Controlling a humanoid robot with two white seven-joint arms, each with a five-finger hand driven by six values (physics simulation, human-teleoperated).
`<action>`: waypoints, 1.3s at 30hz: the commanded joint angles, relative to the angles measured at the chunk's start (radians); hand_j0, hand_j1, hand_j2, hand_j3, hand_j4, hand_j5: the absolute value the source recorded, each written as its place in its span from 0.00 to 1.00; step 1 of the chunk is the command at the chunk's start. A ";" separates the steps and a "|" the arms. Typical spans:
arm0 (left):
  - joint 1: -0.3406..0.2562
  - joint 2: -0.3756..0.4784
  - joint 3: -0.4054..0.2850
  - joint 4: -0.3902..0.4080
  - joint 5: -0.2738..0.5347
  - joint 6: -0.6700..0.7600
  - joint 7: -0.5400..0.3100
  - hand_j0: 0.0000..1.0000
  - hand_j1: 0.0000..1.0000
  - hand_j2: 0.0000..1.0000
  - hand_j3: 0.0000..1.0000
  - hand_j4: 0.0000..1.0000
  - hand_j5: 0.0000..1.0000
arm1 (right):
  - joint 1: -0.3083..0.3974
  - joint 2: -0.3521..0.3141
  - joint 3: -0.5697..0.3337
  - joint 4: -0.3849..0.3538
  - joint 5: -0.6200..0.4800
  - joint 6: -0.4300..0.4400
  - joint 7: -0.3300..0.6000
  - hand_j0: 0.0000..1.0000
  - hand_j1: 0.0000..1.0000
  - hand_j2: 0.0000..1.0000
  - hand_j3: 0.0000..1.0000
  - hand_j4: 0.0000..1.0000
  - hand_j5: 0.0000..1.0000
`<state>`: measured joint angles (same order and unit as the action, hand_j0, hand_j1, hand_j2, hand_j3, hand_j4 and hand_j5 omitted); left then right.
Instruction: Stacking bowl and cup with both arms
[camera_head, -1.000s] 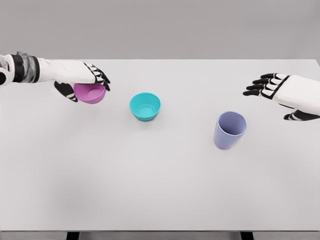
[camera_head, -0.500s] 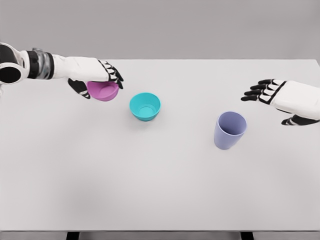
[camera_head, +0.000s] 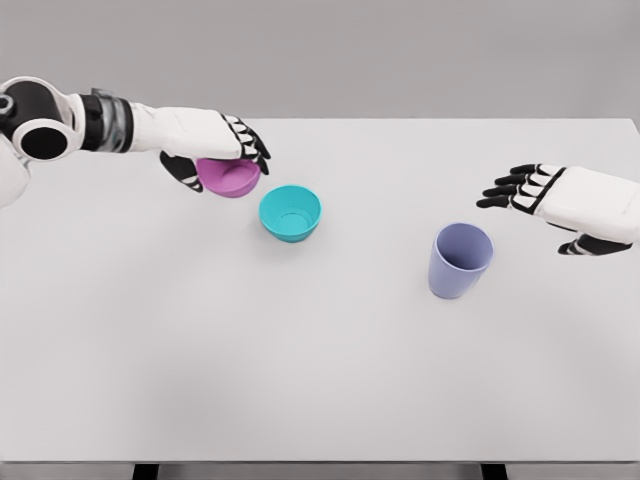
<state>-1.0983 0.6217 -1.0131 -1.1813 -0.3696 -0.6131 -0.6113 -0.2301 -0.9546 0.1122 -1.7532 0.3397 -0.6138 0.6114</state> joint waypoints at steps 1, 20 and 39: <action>0.000 -0.008 0.001 -0.001 0.003 0.002 0.000 0.79 0.79 0.79 0.79 0.79 0.79 | 0.000 -0.012 -0.003 0.000 -0.005 0.003 0.000 1.00 1.00 1.00 1.00 1.00 1.00; 0.000 -0.020 -0.008 -0.096 -0.005 0.002 0.000 0.79 0.79 0.79 0.79 0.79 0.79 | 0.054 -0.076 -0.006 0.000 0.001 0.003 0.000 1.00 1.00 1.00 1.00 1.00 1.00; 0.011 -0.051 -0.019 -0.132 -0.029 0.002 0.000 0.79 0.79 0.79 0.79 0.79 0.79 | 0.051 -0.073 0.001 0.000 0.005 0.003 0.000 1.00 1.00 1.00 1.00 1.00 1.00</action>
<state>-1.0876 0.5796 -1.0324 -1.3135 -0.3959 -0.6132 -0.6114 -0.1810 -1.0259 0.1124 -1.7530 0.3490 -0.6136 0.6113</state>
